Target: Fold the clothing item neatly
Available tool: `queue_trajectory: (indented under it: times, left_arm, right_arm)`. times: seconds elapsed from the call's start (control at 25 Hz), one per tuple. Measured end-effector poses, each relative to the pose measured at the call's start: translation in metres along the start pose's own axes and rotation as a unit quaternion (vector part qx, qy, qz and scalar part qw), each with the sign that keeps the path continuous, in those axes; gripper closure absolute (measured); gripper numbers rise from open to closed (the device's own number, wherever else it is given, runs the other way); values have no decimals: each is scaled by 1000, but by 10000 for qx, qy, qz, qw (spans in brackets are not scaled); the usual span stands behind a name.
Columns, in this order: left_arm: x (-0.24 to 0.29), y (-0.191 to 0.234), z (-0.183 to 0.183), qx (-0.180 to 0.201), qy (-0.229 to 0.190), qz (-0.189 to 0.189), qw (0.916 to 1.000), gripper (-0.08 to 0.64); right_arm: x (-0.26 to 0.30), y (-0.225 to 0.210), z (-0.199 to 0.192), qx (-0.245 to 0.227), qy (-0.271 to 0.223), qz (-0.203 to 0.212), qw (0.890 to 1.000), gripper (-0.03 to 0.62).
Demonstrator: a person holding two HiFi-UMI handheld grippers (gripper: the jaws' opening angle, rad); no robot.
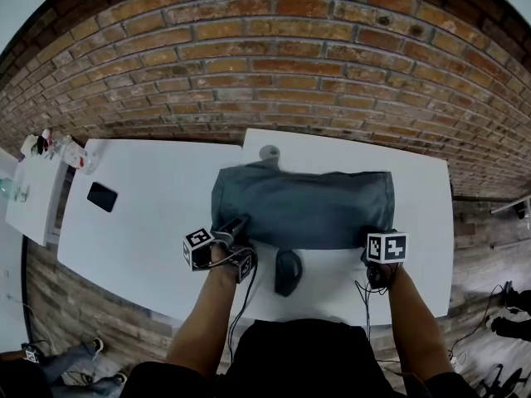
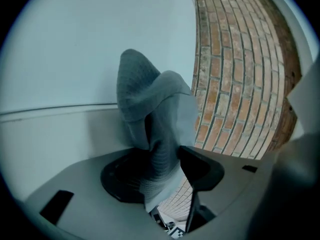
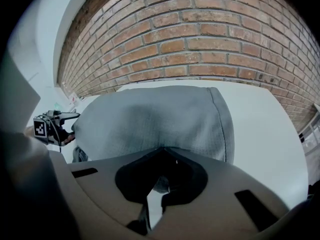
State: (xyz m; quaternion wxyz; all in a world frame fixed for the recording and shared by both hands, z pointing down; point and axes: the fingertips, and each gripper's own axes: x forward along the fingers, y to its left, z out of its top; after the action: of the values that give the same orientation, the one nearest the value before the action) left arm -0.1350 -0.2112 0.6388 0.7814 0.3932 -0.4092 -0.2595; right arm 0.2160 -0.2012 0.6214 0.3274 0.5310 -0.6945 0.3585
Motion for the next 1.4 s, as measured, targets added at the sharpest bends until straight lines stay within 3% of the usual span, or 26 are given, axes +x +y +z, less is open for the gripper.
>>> queue_trajectory:
  times: [0.08,0.2,0.36,0.44,0.52,0.6,0.68,0.8,0.88,0.96,1.04,1.12,1.2,1.28,1.32,1.4]
  left_arm:
    - [7,-5,1,-54,-14,141,9999,358]
    - [20,-6,2,-107,64,347,9993,436]
    - [30,-11,6,-30,118,354,9993,481]
    - [29,-17,9,328,98,323,9989,487]
    - [25,-31,8,1084,63,288,9937,490]
    - [22,-52,-1,1795,22,151,9836,491]
    - [20,-75,-14,2459,-3,43,9693,491]
    - [17,-106,-36,3400,-6,-53,9404,491]
    - [16,-125,-53,3965,-15,-120,9180,492]
    - [17,-141,-70,4520,-7,-149,8919,491]
    - [20,-153,-92,5117,62,-146,8590,491]
    - [24,-164,-118,5850,155,-102,8108,491]
    - [29,-172,-148,6623,252,-38,7488,491]
    - [36,-172,-181,7307,382,26,6816,491]
    - [40,-170,-197,7636,455,66,6440,491]
    - [49,-160,-230,8256,628,151,5605,491]
  right_arm:
    - [0,0,0,-5,-5,-10,10000,591]
    - [0,0,0,-28,-1,-42,10000,591]
    - [0,1,0,-26,2,-50,10000,591]
    - [1,2,-1,-9,11,-37,10000,591]
    - [1,3,-1,-1,57,-32,10000,591]
    - [-4,1,4,26,35,-49,10000,591]
    - [-16,1,18,107,-313,-91,9994,591]
    - [-27,9,43,42,-929,-100,9956,591]
    - [-22,10,47,16,-963,-113,9953,591]
    - [-9,7,32,125,-609,-133,9980,591]
    - [0,4,15,174,-328,-160,9992,591]
    - [1,4,11,187,-366,-142,9991,591]
    - [0,4,12,256,-399,-41,9989,591]
    - [-1,5,15,363,-431,128,9983,591]
    - [-4,5,17,457,-527,224,9973,591]
    - [-17,0,23,809,-918,397,9917,591]
